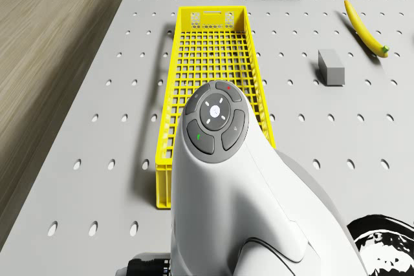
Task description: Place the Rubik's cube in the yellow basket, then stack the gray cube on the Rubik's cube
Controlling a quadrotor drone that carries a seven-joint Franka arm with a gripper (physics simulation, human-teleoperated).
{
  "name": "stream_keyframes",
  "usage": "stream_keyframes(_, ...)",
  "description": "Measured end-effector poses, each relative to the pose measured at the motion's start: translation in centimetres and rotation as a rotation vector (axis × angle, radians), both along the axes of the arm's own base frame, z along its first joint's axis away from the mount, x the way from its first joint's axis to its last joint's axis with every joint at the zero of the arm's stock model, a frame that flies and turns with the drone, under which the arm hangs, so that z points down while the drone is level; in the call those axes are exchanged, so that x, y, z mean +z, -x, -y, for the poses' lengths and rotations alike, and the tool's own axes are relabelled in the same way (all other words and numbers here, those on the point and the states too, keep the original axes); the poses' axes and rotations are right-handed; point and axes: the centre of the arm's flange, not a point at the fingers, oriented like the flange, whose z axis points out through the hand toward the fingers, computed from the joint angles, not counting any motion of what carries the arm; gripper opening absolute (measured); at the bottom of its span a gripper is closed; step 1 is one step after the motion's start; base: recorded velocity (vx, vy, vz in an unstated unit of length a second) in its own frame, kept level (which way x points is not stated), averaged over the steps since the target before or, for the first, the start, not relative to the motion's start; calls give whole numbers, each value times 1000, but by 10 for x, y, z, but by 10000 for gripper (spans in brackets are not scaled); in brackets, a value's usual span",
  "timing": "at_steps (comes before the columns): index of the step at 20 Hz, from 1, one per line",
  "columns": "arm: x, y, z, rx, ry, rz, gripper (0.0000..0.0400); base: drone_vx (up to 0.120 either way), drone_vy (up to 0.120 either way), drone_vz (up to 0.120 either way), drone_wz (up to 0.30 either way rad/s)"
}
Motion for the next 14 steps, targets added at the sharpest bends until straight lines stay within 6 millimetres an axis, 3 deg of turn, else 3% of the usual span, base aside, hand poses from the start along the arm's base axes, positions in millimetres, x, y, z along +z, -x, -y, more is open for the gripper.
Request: stream_keyframes(14,0,0,0,0,0,0,320,120,0,0,0)
